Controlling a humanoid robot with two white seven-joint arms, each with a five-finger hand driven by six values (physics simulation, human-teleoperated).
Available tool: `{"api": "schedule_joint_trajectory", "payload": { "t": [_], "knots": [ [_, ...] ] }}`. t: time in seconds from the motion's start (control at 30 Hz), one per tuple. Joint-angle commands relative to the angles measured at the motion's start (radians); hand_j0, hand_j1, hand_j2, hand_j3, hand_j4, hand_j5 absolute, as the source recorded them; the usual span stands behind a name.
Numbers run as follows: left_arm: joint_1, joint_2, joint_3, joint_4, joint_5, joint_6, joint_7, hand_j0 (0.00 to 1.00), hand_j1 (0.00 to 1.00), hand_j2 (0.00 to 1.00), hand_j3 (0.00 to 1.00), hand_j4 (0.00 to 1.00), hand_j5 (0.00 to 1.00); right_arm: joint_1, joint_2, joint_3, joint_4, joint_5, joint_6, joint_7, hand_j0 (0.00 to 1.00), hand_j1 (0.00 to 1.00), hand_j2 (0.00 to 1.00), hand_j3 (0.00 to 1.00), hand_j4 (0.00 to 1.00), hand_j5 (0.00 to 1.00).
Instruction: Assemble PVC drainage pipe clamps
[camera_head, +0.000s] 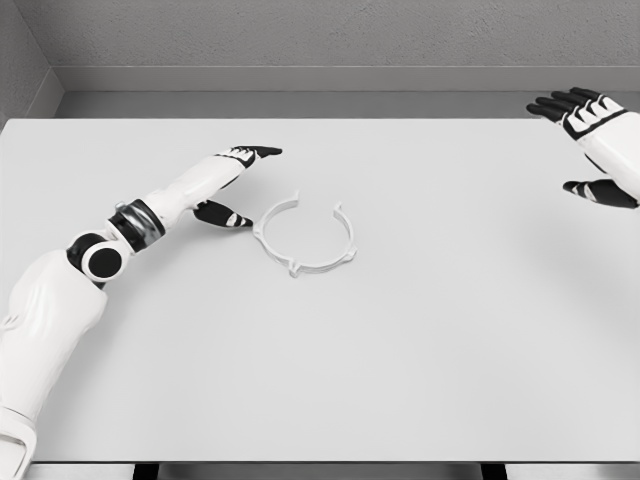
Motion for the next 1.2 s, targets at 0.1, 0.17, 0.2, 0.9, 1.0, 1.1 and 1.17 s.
{"api": "schedule_joint_trajectory", "payload": {
  "t": [0.1, 0.17, 0.2, 0.9, 1.0, 1.1, 1.17],
  "knots": [
    [0.0, -0.004, -0.001, -0.001, 0.004, 0.001, -0.001, 1.0, 1.0, 1.0, 1.0, 1.0, 1.0, -0.002, -0.001, 0.0, 0.0, -0.007, 0.001, -0.001, 1.0, 1.0, 1.0, 1.0, 1.0, 1.0],
    [0.002, -0.006, -0.002, -0.003, 0.004, 0.001, -0.001, 1.0, 1.0, 1.0, 1.0, 1.0, 1.0, 0.0, -0.001, 0.0, 0.0, -0.007, 0.001, -0.001, 1.0, 1.0, 1.0, 1.0, 1.0, 1.0],
    [0.003, -0.009, -0.002, -0.004, 0.004, 0.001, -0.001, 1.0, 1.0, 1.0, 1.0, 1.0, 1.0, 0.0, -0.001, 0.0, 0.0, -0.007, 0.001, -0.001, 1.0, 1.0, 1.0, 1.0, 1.0, 1.0],
    [0.014, -0.05, -0.004, -0.015, 0.003, 0.001, -0.001, 1.0, 1.0, 1.0, 1.0, 1.0, 1.0, 0.0, -0.001, 0.0, 0.0, -0.007, 0.001, -0.001, 1.0, 1.0, 1.0, 1.0, 1.0, 1.0],
    [0.014, -0.052, -0.004, -0.015, 0.003, 0.001, -0.001, 1.0, 1.0, 1.0, 1.0, 1.0, 1.0, 0.0, -0.001, 0.0, 0.0, -0.007, 0.001, -0.001, 1.0, 1.0, 1.0, 1.0, 1.0, 1.0],
    [0.015, -0.052, -0.004, -0.015, 0.003, 0.001, -0.001, 1.0, 1.0, 1.0, 1.0, 1.0, 1.0, 0.0, -0.001, 0.0, 0.0, -0.007, 0.001, -0.001, 1.0, 1.0, 1.0, 1.0, 1.0, 1.0],
    [0.015, -0.052, -0.004, -0.016, 0.003, 0.001, -0.001, 1.0, 1.0, 1.0, 1.0, 1.0, 1.0, 0.0, -0.001, 0.0, 0.0, -0.007, 0.001, -0.001, 1.0, 1.0, 1.0, 1.0, 1.0, 1.0]
  ]
}}
